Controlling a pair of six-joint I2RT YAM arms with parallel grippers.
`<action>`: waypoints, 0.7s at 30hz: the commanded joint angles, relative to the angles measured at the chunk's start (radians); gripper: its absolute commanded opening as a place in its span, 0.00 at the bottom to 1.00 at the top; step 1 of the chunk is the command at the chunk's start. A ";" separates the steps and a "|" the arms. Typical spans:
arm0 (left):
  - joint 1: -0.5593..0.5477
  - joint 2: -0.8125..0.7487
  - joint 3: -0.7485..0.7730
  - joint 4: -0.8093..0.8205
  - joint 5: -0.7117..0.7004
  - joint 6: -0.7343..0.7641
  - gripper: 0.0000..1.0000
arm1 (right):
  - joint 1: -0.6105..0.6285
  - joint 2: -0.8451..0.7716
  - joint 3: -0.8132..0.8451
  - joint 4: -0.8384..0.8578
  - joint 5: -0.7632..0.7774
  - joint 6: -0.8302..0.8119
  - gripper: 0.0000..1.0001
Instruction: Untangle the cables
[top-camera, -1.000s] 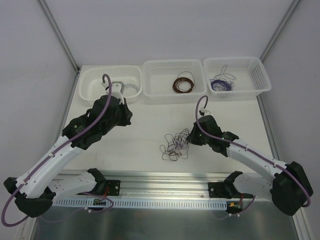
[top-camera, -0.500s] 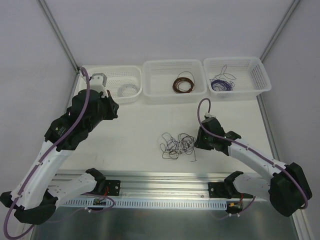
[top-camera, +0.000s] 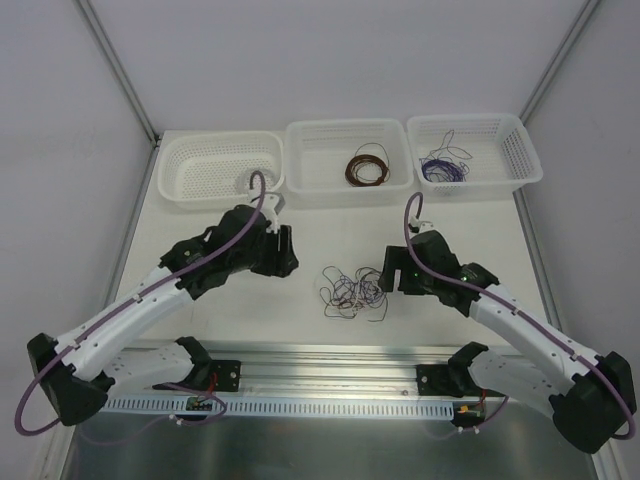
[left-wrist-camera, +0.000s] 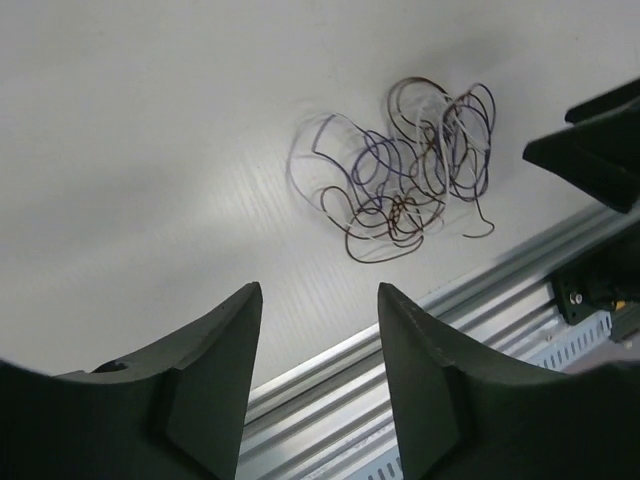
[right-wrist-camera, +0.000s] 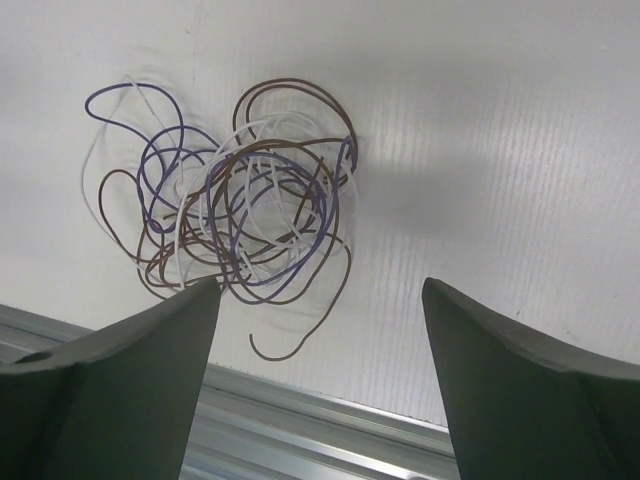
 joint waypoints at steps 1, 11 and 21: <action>-0.127 0.105 0.006 0.151 0.010 -0.042 0.54 | 0.004 -0.048 0.024 -0.054 0.055 -0.010 0.88; -0.282 0.516 0.210 0.262 -0.045 -0.093 0.62 | 0.001 -0.189 -0.025 -0.152 0.245 0.099 0.99; -0.313 0.739 0.319 0.259 -0.058 -0.107 0.29 | 0.000 -0.269 -0.048 -0.174 0.286 0.119 1.00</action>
